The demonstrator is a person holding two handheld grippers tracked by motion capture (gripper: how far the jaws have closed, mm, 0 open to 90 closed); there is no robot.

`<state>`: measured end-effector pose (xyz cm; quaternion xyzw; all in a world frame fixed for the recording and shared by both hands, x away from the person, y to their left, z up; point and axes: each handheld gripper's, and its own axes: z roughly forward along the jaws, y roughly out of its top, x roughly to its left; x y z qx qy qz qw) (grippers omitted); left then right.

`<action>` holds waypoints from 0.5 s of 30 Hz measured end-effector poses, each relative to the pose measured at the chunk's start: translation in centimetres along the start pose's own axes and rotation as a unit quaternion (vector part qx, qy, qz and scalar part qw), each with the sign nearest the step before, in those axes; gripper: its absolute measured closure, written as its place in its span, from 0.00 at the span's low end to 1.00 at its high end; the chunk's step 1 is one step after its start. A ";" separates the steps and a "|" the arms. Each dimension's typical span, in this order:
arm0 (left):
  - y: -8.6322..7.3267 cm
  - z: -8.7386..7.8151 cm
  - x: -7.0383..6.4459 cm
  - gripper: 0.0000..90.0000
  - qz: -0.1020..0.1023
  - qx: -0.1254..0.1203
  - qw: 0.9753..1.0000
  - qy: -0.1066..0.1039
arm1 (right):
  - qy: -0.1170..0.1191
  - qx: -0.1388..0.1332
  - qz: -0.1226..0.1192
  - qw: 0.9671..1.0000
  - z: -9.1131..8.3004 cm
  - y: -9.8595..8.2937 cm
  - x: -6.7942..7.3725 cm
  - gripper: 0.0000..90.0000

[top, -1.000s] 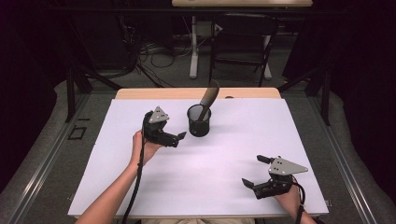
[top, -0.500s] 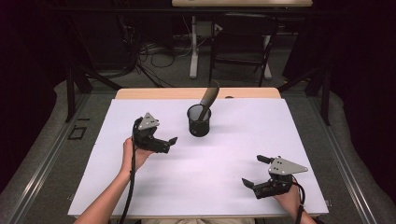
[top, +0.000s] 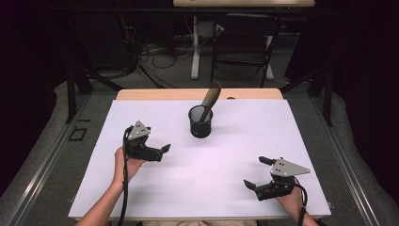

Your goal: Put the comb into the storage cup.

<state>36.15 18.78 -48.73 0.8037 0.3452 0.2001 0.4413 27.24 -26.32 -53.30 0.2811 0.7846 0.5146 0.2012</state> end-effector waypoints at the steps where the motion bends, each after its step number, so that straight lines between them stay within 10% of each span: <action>1: -0.2 -0.2 0.1 0.00 -0.001 0.000 1.000 0.001 | -0.001 0.000 0.000 1.000 0.0 0.0 0.0 0.00; 15: -2.7 -2.3 -0.2 0.00 -0.012 0.000 1.000 0.014 | -0.001 0.000 0.000 1.000 0.0 0.0 0.0 0.00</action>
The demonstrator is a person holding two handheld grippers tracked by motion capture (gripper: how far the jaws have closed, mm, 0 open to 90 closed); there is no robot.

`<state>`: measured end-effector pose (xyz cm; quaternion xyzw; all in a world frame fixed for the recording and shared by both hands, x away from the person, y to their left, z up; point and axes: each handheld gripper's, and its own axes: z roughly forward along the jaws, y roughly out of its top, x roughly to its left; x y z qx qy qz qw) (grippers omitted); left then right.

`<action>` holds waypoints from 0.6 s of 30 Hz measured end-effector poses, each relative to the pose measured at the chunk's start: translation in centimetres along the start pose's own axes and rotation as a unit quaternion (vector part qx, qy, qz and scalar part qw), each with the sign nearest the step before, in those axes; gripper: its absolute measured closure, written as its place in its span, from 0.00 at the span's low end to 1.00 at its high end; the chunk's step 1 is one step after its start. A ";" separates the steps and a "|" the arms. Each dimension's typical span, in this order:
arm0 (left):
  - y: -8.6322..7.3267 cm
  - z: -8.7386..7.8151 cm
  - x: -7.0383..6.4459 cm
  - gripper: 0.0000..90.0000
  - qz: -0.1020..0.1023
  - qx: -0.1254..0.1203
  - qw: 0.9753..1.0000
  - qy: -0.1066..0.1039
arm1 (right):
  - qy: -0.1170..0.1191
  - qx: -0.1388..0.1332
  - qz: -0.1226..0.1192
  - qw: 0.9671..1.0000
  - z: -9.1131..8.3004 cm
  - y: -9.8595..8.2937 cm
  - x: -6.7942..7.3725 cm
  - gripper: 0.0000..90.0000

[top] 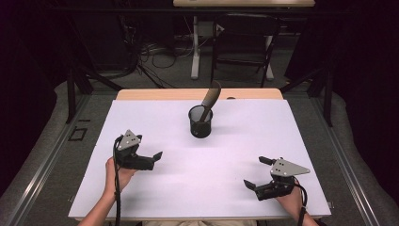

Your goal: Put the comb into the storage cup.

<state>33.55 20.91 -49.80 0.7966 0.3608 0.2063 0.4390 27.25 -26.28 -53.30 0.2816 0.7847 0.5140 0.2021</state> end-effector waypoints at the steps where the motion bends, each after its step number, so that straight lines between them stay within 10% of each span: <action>1: -0.2 -0.1 0.0 0.00 -0.003 -0.001 1.000 0.001 | 0.000 0.000 0.000 1.000 0.0 0.0 0.0 0.00; 18: -2.5 -1.4 -0.4 0.00 -0.013 0.001 1.000 0.010 | 0.000 0.002 0.002 1.000 0.1 0.0 0.0 0.00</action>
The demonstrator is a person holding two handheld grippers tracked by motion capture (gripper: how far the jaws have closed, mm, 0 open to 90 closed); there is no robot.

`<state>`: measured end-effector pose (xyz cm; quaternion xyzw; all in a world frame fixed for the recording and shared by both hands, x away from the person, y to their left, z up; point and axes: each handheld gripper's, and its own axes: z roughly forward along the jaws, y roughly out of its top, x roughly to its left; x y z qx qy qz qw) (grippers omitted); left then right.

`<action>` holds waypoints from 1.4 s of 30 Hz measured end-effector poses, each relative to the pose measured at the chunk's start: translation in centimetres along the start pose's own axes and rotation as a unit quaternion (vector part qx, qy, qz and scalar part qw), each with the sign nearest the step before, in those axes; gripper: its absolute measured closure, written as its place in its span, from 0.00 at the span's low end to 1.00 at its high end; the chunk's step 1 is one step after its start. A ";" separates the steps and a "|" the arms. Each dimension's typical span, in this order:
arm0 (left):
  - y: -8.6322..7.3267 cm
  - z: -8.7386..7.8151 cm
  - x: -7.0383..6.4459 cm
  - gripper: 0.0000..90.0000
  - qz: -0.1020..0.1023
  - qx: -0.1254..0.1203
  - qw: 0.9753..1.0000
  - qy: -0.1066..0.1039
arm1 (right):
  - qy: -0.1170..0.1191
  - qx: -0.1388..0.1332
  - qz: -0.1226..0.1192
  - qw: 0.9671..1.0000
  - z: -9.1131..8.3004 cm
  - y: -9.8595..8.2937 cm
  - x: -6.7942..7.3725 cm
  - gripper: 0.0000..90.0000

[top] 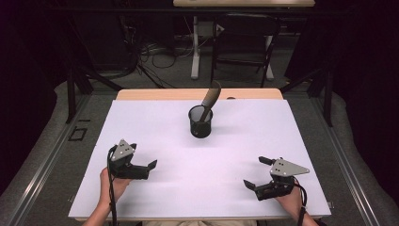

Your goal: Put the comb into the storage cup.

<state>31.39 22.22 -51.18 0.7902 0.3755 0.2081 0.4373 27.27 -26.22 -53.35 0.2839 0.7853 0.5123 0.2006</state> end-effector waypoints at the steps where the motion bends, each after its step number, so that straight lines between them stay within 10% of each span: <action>1: -0.1 -0.1 -0.1 0.00 0.000 0.000 1.000 0.001 | 0.000 0.001 0.000 1.000 0.0 0.0 0.0 0.00; 42: -3.9 -2.7 -1.6 0.00 0.000 -0.018 1.000 0.009 | 0.000 0.002 0.001 1.000 0.1 0.0 0.0 0.00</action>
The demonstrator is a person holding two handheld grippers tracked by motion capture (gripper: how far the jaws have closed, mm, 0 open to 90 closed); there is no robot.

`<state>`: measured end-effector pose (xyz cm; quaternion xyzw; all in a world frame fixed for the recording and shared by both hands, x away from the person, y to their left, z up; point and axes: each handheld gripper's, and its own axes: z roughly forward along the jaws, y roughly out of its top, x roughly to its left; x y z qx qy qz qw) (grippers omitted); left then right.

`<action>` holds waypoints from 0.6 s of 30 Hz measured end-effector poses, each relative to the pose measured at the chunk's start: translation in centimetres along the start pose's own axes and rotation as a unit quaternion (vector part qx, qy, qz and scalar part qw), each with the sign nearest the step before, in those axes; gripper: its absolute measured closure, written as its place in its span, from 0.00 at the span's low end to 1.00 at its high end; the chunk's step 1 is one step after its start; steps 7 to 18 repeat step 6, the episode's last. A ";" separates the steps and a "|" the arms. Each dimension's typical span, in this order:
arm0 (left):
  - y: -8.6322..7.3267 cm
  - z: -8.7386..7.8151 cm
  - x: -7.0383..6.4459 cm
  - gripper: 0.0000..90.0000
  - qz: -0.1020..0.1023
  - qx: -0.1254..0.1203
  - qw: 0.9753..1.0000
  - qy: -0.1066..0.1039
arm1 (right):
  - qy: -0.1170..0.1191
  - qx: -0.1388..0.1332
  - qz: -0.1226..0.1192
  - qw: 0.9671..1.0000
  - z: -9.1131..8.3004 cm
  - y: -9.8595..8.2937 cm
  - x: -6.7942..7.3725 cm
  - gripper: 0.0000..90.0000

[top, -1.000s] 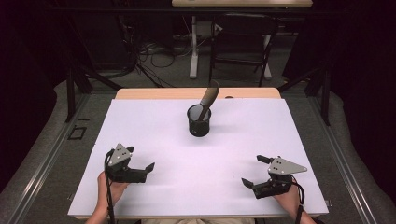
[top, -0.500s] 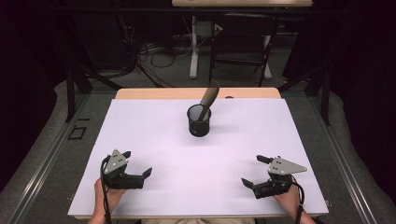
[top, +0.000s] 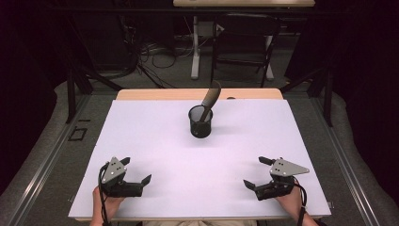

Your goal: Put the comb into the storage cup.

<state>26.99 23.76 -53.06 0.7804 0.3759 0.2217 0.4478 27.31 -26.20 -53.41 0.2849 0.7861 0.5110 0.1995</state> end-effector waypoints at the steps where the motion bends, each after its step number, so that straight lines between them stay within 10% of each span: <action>1: 0.0 0.0 0.0 0.00 0.000 0.000 1.000 0.000 | 0.000 0.000 0.000 1.000 0.0 0.0 0.0 0.00; 18: -0.1 -0.1 0.2 0.00 -0.005 -0.001 1.000 0.001 | 0.000 -0.001 0.002 1.000 -0.1 0.0 0.0 0.00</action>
